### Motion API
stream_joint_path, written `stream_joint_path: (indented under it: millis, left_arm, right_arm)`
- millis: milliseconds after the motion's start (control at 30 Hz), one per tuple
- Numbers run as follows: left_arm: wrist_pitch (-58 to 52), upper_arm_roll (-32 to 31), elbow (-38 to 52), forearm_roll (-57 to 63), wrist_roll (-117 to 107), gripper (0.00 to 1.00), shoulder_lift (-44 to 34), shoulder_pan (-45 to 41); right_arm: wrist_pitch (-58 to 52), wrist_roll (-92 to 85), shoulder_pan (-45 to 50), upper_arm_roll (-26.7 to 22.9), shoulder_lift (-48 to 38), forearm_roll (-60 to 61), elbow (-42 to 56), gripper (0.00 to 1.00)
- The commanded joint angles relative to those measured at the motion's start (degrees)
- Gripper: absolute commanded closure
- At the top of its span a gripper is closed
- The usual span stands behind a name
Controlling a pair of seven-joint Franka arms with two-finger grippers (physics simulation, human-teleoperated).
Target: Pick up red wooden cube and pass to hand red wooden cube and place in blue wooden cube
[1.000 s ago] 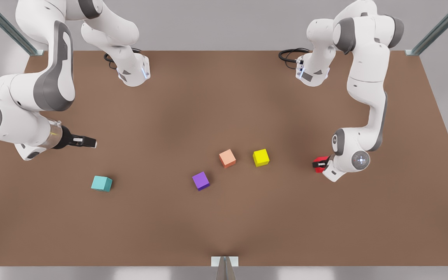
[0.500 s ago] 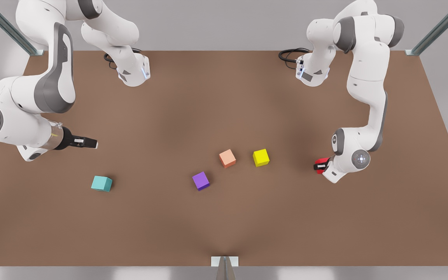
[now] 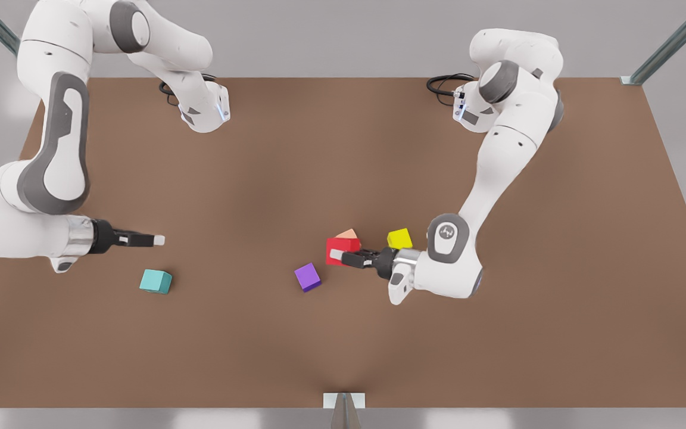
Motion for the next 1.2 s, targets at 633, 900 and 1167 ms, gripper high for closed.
stream_joint_path:
  millis: [633, 900, 1167]
  left_arm:
    - [10.7, -3.3, 0.1, -12.2, 48.1, 0.44, 4.6, -1.4]
    - [10.8, -4.0, 0.4, -15.4, 48.4, 0.44, 6.3, -1.3]
    - [10.7, -4.0, 0.4, -15.4, 49.2, 0.44, 6.4, -1.3]
  right_arm:
    - [16.0, -136.3, 8.0, 1.4, 13.0, 53.7, -3.7, 0.00]
    - [20.8, -139.1, 10.9, 1.4, 9.3, 59.3, -13.2, 0.00]
    - [21.2, -140.8, 14.4, 1.4, 8.0, 61.8, -17.5, 0.00]
